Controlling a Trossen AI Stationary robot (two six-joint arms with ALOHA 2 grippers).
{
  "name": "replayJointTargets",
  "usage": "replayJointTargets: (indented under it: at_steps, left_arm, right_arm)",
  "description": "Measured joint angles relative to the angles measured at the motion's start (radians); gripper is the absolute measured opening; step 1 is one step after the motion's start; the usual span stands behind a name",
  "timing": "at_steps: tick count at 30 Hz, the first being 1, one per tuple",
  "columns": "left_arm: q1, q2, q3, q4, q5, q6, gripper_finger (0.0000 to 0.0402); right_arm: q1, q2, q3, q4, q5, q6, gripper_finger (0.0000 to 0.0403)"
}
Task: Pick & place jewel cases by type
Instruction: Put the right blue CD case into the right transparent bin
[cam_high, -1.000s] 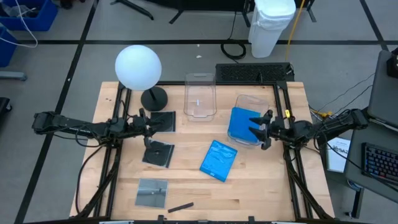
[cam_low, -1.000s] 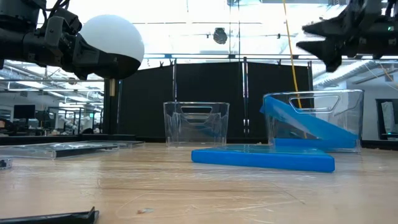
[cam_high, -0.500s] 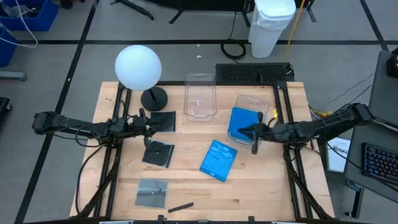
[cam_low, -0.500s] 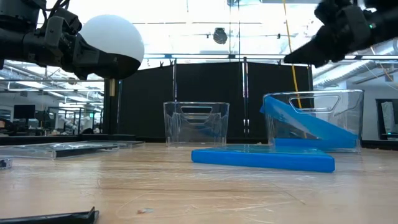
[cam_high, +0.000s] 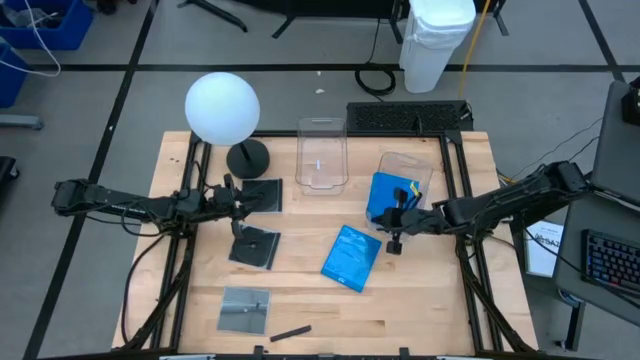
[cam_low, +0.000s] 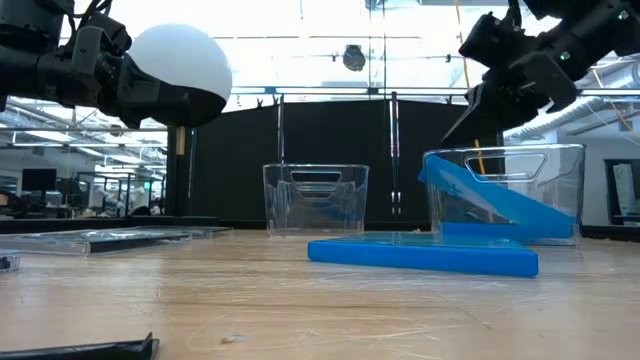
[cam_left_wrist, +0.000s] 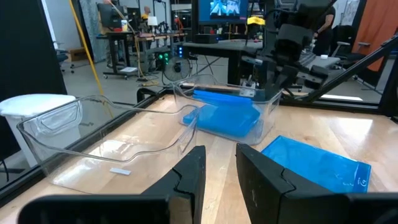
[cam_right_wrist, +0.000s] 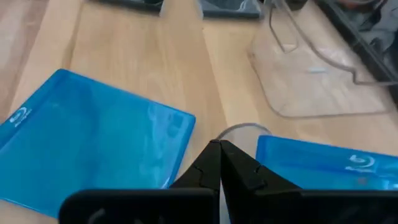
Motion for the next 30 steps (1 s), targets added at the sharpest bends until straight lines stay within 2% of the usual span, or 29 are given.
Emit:
replayJointTargets:
  at_steps: [4,10,15,26,28,30]
  left_arm:
    - [0.0,0.0,0.0,-0.001,0.0,0.0,0.0097]
    - [0.0,0.0,0.0,-0.001,0.0,0.0,0.0097]
    - [0.0,0.0,0.0,-0.001,0.0,0.0,0.0097]
    - [0.0,0.0,0.0,-0.001,0.0,0.0,0.0097]
    - [0.0,0.0,0.0,-0.001,0.0,0.0,0.0097]
    - [0.0,0.0,0.0,-0.001,0.0,0.0,0.0097]
  right_arm:
    - [-0.001,0.028,0.002,-0.032,0.006,0.028,0.0]
    - [-0.019,0.038,0.001,-0.063,-0.044,0.066,0.0]
    - [-0.059,0.039,0.001,-0.122,0.048,0.107,0.0]
    - [-0.116,0.038,0.001,-0.124,0.39,0.107,0.0]
    - [-0.121,0.038,0.001,-0.12,0.394,0.093,0.0]
    - [-0.124,0.038,0.001,-0.089,0.327,0.064,0.0]
